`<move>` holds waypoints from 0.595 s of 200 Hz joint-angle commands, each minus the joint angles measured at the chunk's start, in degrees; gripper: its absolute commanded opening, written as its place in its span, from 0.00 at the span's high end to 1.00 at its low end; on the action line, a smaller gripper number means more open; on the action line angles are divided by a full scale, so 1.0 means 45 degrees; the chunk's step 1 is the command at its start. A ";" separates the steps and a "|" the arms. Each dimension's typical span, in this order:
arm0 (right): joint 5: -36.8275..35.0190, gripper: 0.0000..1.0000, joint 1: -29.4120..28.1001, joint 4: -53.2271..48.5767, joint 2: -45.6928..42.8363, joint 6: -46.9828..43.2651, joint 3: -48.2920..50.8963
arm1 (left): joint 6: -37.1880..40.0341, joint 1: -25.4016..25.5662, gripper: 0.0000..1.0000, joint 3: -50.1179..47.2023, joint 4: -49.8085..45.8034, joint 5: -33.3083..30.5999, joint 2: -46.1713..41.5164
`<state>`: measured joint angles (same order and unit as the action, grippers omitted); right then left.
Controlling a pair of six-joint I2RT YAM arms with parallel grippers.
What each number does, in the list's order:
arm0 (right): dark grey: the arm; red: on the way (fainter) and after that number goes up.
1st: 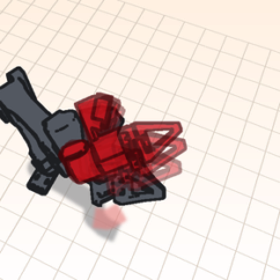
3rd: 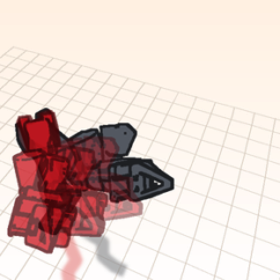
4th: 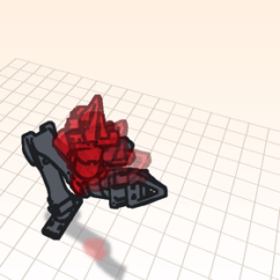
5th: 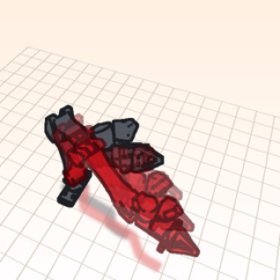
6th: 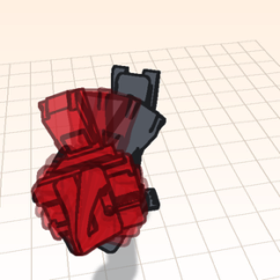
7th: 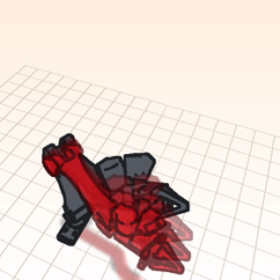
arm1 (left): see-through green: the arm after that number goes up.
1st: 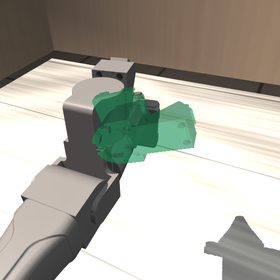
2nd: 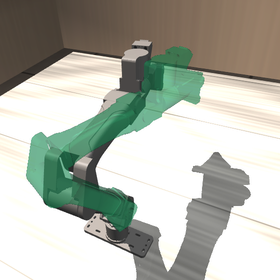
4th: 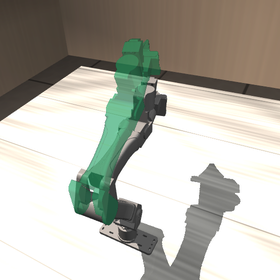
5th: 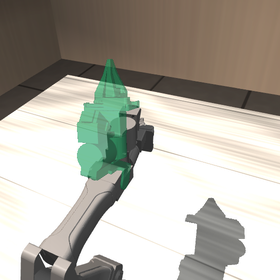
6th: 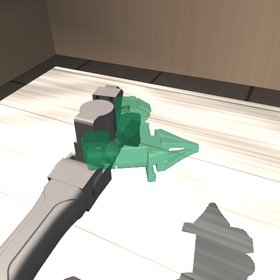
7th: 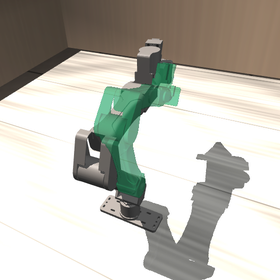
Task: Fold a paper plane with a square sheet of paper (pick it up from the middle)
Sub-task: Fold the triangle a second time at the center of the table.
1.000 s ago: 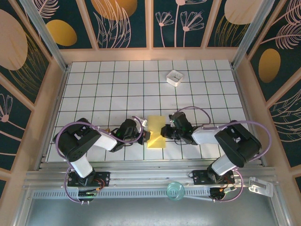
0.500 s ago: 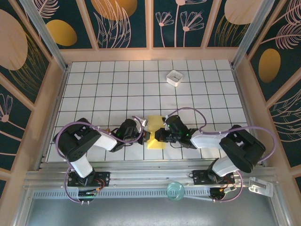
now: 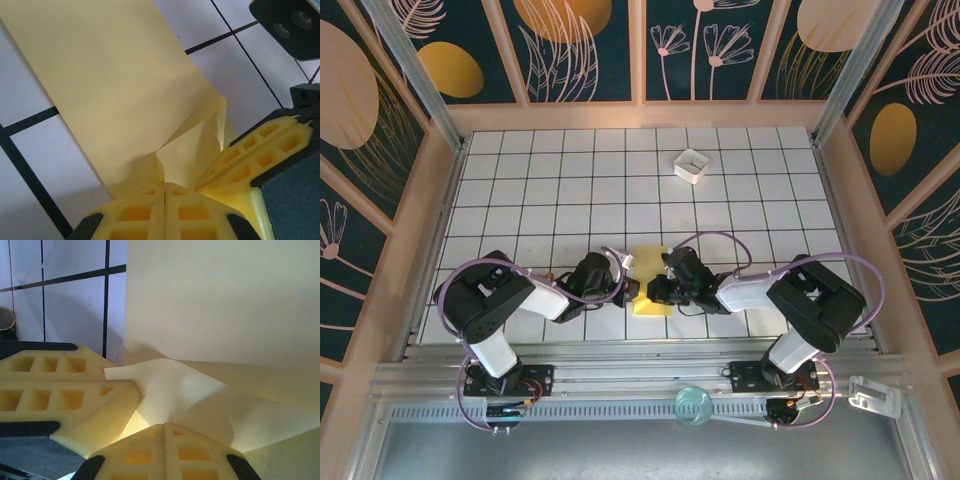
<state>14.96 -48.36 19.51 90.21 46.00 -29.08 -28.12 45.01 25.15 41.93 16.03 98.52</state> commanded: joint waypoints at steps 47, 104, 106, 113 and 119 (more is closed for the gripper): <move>-0.0297 1.00 0.0693 -0.1093 -0.0892 0.0379 0.0915 | 0.0370 -0.0199 1.00 -0.0237 -0.2345 -0.1603 0.0675; 0.0620 1.00 0.0791 -0.0215 -0.1866 -0.0204 0.0387 | 0.0384 -0.0199 1.00 -0.0217 -0.2365 -0.1590 0.0714; 0.0620 1.00 0.0772 -0.0204 -0.1816 -0.0232 0.0334 | 0.0388 -0.0199 1.00 -0.0217 -0.2365 -0.1580 0.0707; 0.0616 1.00 0.0728 -0.0168 -0.1609 -0.0238 0.0198 | 0.0389 -0.0202 1.00 -0.0217 -0.2365 -0.1585 0.0704; 0.0654 1.00 0.0718 -0.0093 -0.1407 -0.0295 0.0068 | 0.0389 -0.0212 1.00 -0.0222 -0.2365 -0.1575 0.0714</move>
<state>16.60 -44.47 17.80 82.17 46.37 -26.17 -27.90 45.01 25.15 41.89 16.03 98.52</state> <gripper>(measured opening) 0.042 0.061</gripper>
